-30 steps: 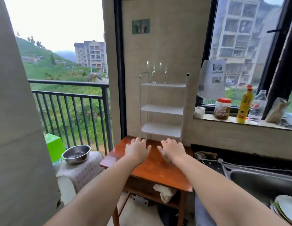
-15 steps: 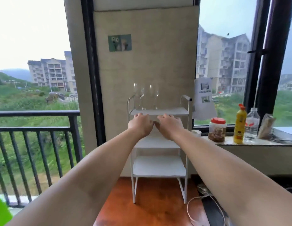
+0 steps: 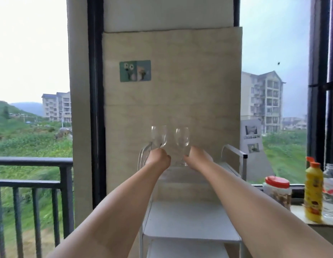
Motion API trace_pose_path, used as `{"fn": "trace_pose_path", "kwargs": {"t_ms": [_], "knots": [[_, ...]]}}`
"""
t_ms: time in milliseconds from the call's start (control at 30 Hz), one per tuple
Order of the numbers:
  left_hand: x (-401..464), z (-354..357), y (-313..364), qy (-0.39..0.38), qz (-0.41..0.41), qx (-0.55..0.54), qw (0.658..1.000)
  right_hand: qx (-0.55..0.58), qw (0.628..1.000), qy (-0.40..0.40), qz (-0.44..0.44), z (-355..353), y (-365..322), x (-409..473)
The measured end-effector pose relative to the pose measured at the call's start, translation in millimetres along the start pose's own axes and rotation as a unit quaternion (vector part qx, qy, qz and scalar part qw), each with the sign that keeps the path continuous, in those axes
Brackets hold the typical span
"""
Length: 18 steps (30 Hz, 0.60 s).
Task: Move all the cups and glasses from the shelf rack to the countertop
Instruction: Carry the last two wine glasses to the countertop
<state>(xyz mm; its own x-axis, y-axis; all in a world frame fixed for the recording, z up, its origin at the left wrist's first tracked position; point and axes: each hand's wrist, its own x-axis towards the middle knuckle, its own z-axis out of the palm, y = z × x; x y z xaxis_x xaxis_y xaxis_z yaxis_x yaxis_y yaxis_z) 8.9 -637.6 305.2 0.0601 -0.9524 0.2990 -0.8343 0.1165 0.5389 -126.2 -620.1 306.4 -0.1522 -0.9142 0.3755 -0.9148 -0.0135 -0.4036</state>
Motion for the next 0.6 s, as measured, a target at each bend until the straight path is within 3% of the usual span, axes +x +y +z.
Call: {"fn": "trace_pose_path", "kwargs": {"t_ms": [367,600], "knots": [[33,13,-9,0.060,-0.094,-0.104,0.988,0.147,0.988,-0.025,0.035,25,-5,50],[3,-2,-3,0.062,-0.026,-0.080,0.995,0.180,0.983,0.020,0.032,6,-8,26]]}}
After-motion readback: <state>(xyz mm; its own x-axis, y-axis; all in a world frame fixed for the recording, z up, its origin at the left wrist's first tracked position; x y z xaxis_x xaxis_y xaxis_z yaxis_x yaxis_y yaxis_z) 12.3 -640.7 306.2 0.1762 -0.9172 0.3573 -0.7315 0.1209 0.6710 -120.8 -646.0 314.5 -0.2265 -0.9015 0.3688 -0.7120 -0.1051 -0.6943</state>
